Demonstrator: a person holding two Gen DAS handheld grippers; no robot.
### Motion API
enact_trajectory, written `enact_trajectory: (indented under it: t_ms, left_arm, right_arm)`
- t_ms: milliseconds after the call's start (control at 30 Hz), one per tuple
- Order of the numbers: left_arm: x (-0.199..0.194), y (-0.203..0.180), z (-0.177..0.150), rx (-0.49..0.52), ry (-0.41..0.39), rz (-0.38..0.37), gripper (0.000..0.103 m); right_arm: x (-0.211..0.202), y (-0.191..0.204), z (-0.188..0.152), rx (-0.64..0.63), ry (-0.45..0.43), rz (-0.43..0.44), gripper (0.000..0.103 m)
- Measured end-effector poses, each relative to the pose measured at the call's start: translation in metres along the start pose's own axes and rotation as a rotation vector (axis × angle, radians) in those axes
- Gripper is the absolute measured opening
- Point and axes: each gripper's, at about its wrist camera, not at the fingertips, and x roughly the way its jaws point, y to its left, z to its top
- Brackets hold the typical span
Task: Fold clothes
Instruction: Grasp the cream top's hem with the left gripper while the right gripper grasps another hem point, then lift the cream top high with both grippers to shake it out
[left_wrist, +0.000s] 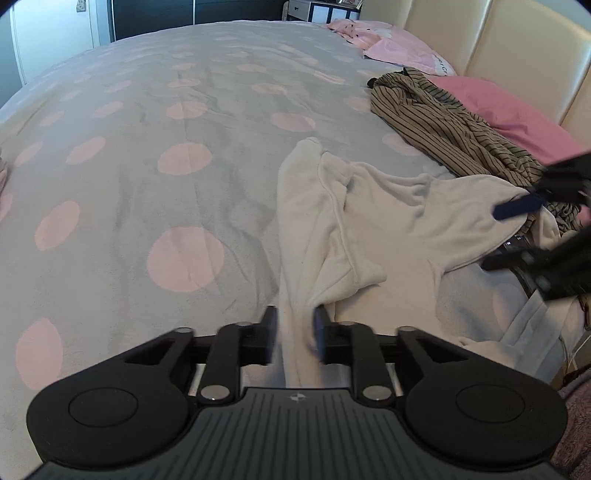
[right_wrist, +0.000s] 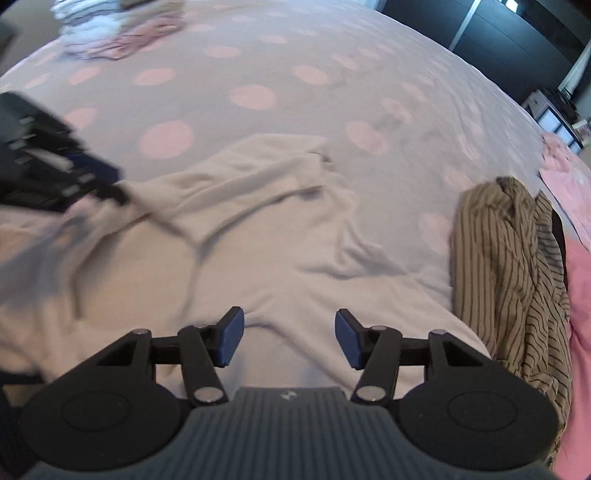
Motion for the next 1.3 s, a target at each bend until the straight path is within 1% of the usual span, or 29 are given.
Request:
enact_trajectory:
  t_ms: [67, 167, 267, 300, 333, 367, 467, 567, 767, 800, 900, 933, 967, 1000, 1067, 1100, 1133, 1167, 1200, 1233, 1267, 1300]
  left_arm:
    - [0.0, -0.006, 0.001, 0.015, -0.003, -0.012, 0.043]
    - [0.002, -0.018, 0.001, 0.066, -0.006, -0.016, 0.044]
    - [0.007, -0.029, 0.002, 0.115, -0.008, -0.012, 0.044]
    - [0.009, -0.031, 0.002, 0.131, -0.007, -0.002, 0.04]
    - [0.011, -0.033, 0.001, 0.15, -0.006, 0.01, 0.034]
    - [0.012, -0.034, 0.001, 0.168, -0.006, 0.022, 0.025]
    - [0.012, -0.032, -0.001, 0.192, -0.015, 0.037, 0.012]
    - [0.011, -0.02, -0.001, 0.149, -0.013, 0.038, 0.008]
    - [0.005, 0.013, 0.005, 0.037, -0.018, 0.057, 0.004]
    - [0.003, 0.019, 0.006, 0.021, -0.02, 0.065, 0.002]
    - [0.0, 0.034, 0.008, -0.009, -0.033, 0.114, 0.002]
    - [-0.001, 0.039, 0.008, -0.027, -0.033, 0.116, 0.002]
    - [-0.001, 0.044, 0.008, -0.049, -0.028, 0.1, 0.002]
    - [-0.001, 0.046, 0.008, -0.059, -0.023, 0.088, 0.002]
    - [-0.001, 0.048, 0.006, -0.057, -0.02, 0.074, 0.002]
    - [-0.001, 0.048, 0.005, -0.06, -0.021, 0.062, 0.002]
    - [-0.002, 0.05, 0.005, -0.075, -0.021, 0.04, 0.002]
    - [-0.002, 0.052, 0.004, -0.092, -0.021, 0.019, 0.002]
    - [-0.003, 0.054, 0.004, -0.108, -0.02, 0.001, 0.003]
    - [-0.004, 0.056, 0.003, -0.124, -0.021, -0.014, 0.003]
    - [-0.005, 0.058, 0.002, -0.143, -0.023, -0.03, 0.007]
    - [-0.006, 0.059, 0.002, -0.162, -0.023, -0.044, 0.018]
  right_arm:
    - [0.02, -0.013, 0.01, 0.032, 0.024, -0.016, 0.058]
    - [0.043, -0.025, 0.024, 0.049, 0.034, -0.03, 0.058]
    - [0.056, -0.029, 0.038, 0.001, -0.009, -0.054, 0.058]
    - [0.058, -0.029, 0.043, -0.017, -0.032, -0.063, 0.058]
    - [0.061, -0.03, 0.049, -0.033, -0.054, -0.072, 0.057]
    - [0.064, -0.031, 0.054, -0.041, -0.068, -0.078, 0.056]
    - [0.076, -0.037, 0.07, -0.041, -0.079, -0.072, 0.055]
    - [0.088, -0.042, 0.086, -0.038, -0.085, -0.062, 0.051]
    - [0.113, -0.047, 0.104, -0.016, -0.048, 0.021, 0.051]
    - [0.116, -0.047, 0.107, -0.008, -0.05, 0.032, 0.051]
    - [0.126, -0.049, 0.114, 0.015, -0.048, 0.053, 0.053]
    - [0.129, -0.049, 0.115, 0.021, -0.046, 0.054, 0.055]
    - [0.132, -0.051, 0.117, 0.029, -0.043, 0.055, 0.057]
    - [0.136, -0.053, 0.118, 0.044, -0.037, 0.061, 0.057]
    - [0.141, -0.06, 0.121, 0.11, -0.012, 0.1, 0.05]
    - [0.142, -0.062, 0.122, 0.138, -0.004, 0.129, 0.042]
    - [0.141, -0.062, 0.123, 0.156, 0.003, 0.149, 0.017]
    - [0.14, -0.06, 0.125, 0.16, 0.01, 0.16, 0.014]
    - [0.138, -0.056, 0.126, 0.152, 0.015, 0.158, 0.013]
    - [0.136, -0.05, 0.127, 0.126, 0.018, 0.139, 0.012]
    - [0.134, -0.046, 0.127, 0.109, 0.02, 0.123, 0.011]
    - [0.132, -0.043, 0.127, 0.103, 0.02, 0.109, 0.011]
